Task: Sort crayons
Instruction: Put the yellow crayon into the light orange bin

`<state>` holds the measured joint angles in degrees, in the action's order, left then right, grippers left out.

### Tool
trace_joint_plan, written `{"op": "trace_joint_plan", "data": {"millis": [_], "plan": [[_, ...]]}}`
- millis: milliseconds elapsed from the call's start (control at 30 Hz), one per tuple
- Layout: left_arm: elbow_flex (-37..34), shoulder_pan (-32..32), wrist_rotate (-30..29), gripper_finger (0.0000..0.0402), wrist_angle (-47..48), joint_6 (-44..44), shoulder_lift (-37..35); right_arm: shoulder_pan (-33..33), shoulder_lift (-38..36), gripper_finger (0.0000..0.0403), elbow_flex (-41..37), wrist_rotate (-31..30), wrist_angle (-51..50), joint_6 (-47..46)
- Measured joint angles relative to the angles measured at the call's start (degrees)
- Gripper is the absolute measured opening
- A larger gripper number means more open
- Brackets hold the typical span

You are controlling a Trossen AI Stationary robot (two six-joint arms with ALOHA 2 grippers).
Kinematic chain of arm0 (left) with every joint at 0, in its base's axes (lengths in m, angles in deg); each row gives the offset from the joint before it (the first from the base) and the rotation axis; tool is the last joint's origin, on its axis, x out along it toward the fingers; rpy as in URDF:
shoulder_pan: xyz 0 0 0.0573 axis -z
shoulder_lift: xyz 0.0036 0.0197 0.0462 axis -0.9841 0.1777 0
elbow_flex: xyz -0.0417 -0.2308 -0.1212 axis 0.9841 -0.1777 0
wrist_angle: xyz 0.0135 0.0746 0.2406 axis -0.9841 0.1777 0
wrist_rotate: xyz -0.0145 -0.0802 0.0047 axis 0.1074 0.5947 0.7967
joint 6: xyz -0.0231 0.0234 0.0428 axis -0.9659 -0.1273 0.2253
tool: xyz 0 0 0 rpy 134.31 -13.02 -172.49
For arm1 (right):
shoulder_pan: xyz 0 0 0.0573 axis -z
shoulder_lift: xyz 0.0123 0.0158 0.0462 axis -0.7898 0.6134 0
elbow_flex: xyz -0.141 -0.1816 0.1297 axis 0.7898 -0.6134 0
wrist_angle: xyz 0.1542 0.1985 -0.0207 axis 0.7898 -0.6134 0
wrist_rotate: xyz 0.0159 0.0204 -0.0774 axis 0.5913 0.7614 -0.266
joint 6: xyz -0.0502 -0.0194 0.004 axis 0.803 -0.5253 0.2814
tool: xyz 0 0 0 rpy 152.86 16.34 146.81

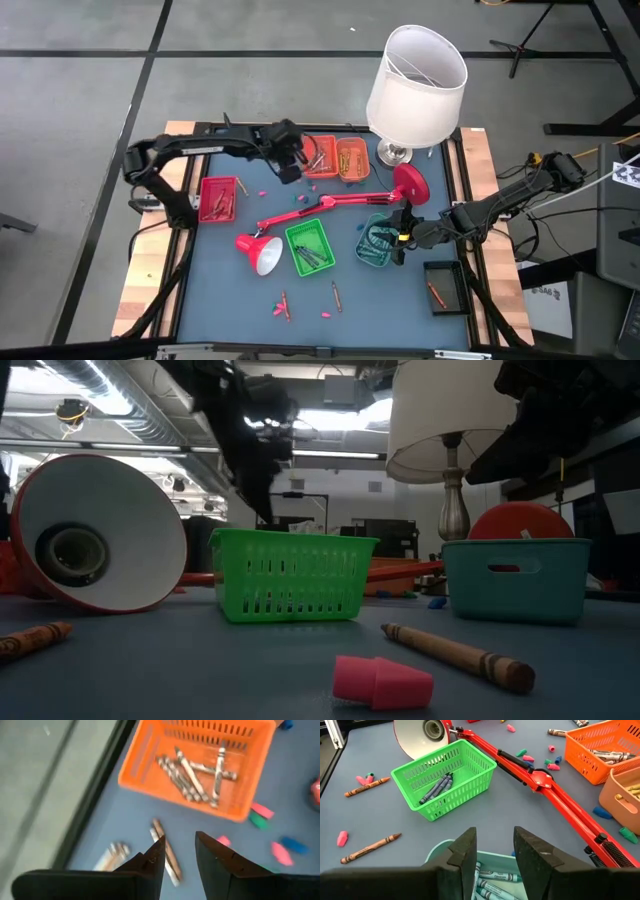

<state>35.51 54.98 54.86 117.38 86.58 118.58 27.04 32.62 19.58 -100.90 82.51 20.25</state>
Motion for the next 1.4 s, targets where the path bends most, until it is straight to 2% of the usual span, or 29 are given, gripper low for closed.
{"op": "trace_joint_plan", "data": {"millis": [167, 267, 400, 600, 700, 1167, 1400], "plan": [[0.0, -2.8, 7.9, 0.0091, 11.3, -16.4, -5.6, 0.0, 0.0, 0.0127, 0.0, 0.0, 0.0, 0.0], [0.0, -4.2, 11.2, 0.0091, 18.4, -18.5, -7.5, 0.0, 0.0, 0.0127, 0.0, 0.0, 0.0, 0.0], [0.0, -5.1, 11.1, 0.009, 25.1, -10.9, -7.8, 0.0, 0.0, 0.0127, 0.0, -0.1, 0.0, 0.0], [-0.7, -4.5, 11.0, 0.0077, 26.6, 13.9, -7.6, 0.0, 0.0, 0.0127, 0.0, -0.1, 0.0, 0.0], [-2.3, -4.0, 11.1, 0.0072, 26.6, 21.9, -7.6, 0.0, 0.0, 0.0127, 0.0, -0.1, 0.1, 0.0], [-14.9, -3.1, 11.3, 0.0071, 25.2, 36.5, -7.6, 0.0, 0.0, 0.0127, 0.0, -0.2, 0.1, -0.2], [-21.5, -3.1, 10.4, 0.0071, 19.7, 38.6, -7.6, 0.0, 0.0, 0.0127, 0.0, -0.2, 0.1, -0.2]]}}
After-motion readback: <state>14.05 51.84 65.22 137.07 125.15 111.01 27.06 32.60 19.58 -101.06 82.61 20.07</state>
